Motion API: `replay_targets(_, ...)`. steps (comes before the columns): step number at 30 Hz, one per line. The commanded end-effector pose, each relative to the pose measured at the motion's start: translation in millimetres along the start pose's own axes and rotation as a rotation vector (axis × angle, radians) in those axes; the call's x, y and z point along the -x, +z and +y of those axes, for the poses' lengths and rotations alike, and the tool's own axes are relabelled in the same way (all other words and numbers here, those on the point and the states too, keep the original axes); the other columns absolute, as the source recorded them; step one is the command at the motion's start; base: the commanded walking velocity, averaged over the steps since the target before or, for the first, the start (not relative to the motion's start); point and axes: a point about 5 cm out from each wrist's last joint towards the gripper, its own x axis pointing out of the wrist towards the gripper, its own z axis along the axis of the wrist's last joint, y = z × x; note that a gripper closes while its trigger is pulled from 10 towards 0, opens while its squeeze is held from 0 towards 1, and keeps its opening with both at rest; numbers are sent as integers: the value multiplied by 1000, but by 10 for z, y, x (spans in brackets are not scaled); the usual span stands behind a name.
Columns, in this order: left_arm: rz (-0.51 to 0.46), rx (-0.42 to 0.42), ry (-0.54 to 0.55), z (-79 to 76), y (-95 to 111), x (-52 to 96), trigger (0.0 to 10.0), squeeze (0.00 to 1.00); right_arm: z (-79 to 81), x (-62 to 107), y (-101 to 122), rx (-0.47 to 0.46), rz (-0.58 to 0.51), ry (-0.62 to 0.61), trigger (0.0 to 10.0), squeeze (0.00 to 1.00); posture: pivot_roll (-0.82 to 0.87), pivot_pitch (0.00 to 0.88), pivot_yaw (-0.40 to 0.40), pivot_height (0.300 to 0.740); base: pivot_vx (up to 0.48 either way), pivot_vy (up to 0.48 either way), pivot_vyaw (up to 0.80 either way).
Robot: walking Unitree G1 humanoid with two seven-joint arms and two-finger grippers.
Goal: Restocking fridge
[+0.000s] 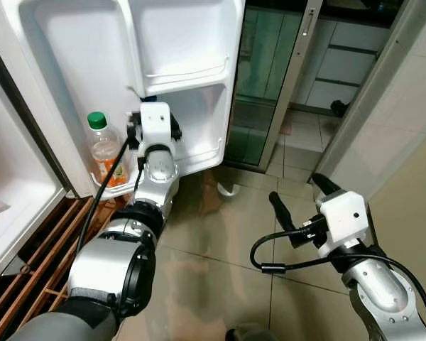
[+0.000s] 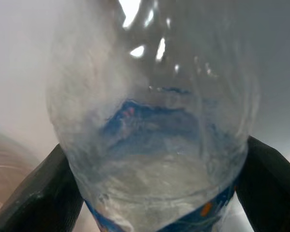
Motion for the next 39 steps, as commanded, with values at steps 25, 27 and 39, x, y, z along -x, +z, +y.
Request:
replay_targets(25,25,10,-240,371,-9,694,10000,1000,-104,-327,-245,-170,21,-94,10000,212,-258,0,18,740,0,0,0)
replay_targets(27,-65,67,-267,508,37,860,10000,0,-136,-348,-305,-205,32,-131,10000,212,-230,0,17,740,0,0,0)
replay_targets(39,-122,130,-333,322,-31,897,10000,0,-189,-596,-364,-253,14,-169,10000,220,-219,0,17,740,0,-309,527)
